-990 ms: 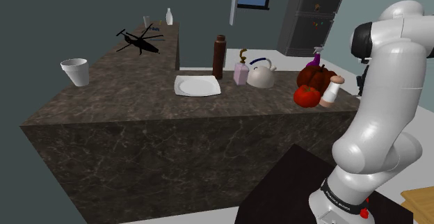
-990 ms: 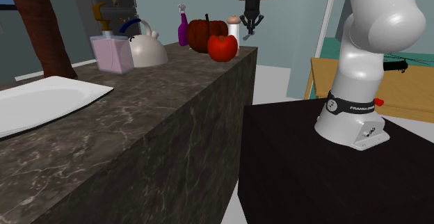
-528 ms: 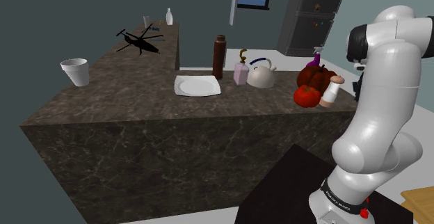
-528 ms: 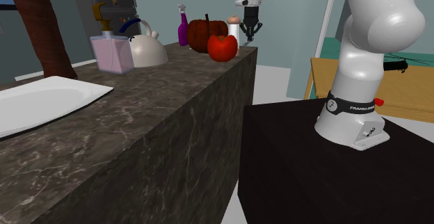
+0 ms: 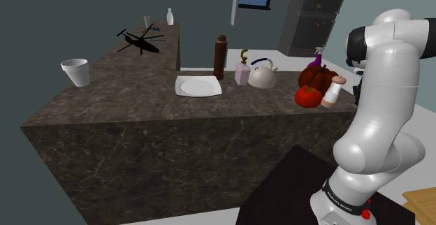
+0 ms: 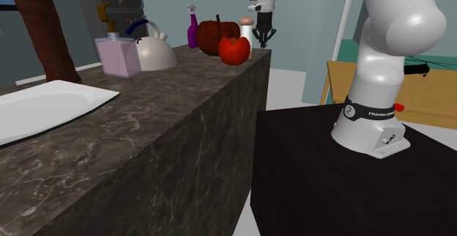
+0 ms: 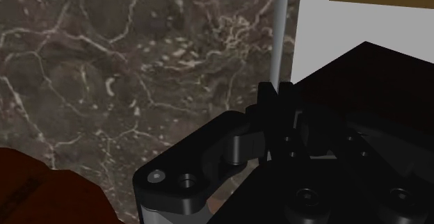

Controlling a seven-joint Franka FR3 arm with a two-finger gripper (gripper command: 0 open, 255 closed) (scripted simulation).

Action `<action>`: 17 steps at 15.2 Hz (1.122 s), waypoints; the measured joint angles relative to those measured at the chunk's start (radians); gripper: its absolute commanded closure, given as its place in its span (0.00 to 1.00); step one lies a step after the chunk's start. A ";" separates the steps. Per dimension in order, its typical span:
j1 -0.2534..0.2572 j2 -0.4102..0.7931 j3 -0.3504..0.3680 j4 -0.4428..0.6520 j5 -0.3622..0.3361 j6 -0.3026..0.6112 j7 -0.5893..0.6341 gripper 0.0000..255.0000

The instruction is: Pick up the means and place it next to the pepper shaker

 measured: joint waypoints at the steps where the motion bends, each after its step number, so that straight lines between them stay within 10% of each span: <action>1: 0.000 0.000 0.000 0.000 0.000 0.000 0.000 1.00; 2: 0.000 0.000 0.000 0.000 0.000 0.000 0.000 1.00; 3: 0.000 0.000 0.000 0.000 0.000 0.000 0.000 0.00; 17: 0.037 -0.066 -0.041 0.054 -0.067 -0.097 0.043 0.00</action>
